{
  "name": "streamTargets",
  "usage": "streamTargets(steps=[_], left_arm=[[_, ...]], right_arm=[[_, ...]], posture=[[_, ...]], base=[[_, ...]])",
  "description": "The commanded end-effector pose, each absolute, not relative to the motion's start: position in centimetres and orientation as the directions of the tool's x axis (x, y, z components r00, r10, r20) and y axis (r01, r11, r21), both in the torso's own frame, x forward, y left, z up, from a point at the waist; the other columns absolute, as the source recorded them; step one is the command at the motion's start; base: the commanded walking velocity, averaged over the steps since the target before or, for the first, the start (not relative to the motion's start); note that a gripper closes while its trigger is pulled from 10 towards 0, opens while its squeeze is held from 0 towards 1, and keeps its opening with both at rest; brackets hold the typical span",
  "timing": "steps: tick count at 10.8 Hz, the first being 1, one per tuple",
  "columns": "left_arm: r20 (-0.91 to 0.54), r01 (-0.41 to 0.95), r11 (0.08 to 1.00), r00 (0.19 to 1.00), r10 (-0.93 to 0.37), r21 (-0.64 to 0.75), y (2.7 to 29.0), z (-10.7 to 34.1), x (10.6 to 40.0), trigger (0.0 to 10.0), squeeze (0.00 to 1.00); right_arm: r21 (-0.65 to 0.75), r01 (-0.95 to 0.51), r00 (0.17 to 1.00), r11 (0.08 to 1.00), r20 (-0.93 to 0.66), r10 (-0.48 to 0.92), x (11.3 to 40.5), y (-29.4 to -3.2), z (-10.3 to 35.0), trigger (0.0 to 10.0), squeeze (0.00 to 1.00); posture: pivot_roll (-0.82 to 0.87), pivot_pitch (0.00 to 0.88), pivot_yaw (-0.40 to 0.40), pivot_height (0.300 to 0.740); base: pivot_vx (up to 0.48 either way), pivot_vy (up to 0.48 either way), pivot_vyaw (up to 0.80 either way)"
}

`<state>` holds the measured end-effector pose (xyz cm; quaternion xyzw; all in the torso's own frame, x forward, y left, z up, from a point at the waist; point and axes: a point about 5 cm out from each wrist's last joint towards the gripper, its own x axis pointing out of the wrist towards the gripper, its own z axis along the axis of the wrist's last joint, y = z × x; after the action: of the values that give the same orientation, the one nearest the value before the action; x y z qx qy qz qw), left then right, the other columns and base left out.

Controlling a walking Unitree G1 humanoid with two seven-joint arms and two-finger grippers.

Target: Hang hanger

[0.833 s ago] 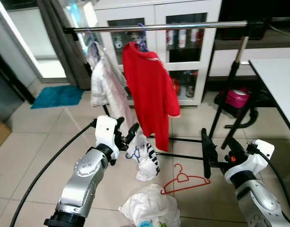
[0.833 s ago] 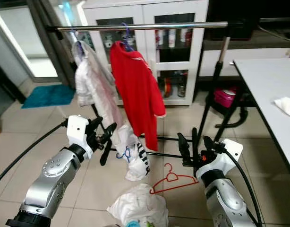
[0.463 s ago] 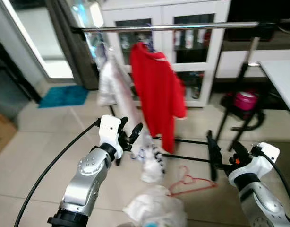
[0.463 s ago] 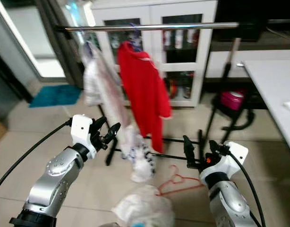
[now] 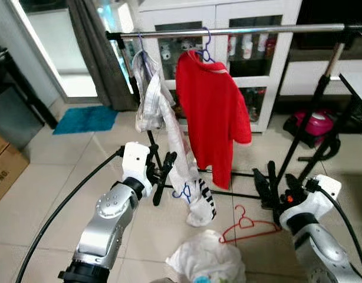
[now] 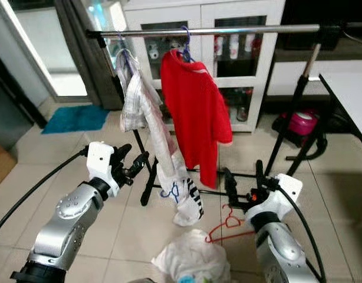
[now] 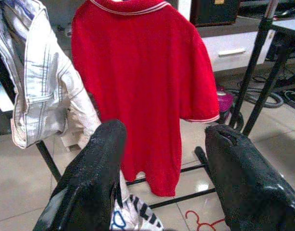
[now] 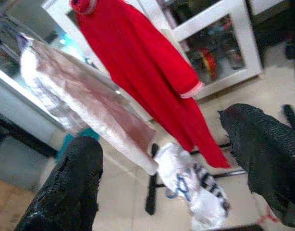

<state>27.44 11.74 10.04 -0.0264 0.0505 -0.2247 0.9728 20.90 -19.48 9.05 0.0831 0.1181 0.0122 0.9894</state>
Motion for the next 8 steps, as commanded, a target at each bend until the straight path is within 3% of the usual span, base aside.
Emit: streamTargets(steps=[1,3,7,8], left_arm=[[-0.091,0.42,0.906,0.901,-0.424,-0.058,12.0,10.2,27.7,10.0,0.0],[-0.09,0.407,0.911,0.907,-0.412,-0.062,12.0,10.1,27.7,10.0,0.0],[-0.107,0.342,0.938,0.932,-0.347,-0.057,12.5,9.6,27.1,10.0,0.0],[-0.105,0.323,0.945,0.939,-0.328,-0.059,12.7,9.5,26.8,10.0,0.0]], right_arm=[[0.155,-0.011,0.972,0.988,-0.229,0.047,21.1,-19.4,9.5,10.0,0.0],[0.135,-0.024,0.969,0.991,-0.24,0.056,21.1,-19.4,9.6,10.0,0.0],[0.134,-0.087,0.96,0.987,-0.253,0.119,21.9,-19.2,10.1,10.0,0.0],[0.129,-0.087,0.955,0.988,-0.271,0.119,22.1,-19.4,9.9,10.0,0.0]], posture=[[-0.09,0.0,0.116,0.74],[-0.09,0.0,0.116,0.74],[-0.08,0.0,0.027,0.74],[-0.08,0.0,0.019,0.74]], base=[[0.0,0.364,0.0],[0.0,0.366,0.0],[0.0,0.355,0.0],[0.0,0.0,0.0]])
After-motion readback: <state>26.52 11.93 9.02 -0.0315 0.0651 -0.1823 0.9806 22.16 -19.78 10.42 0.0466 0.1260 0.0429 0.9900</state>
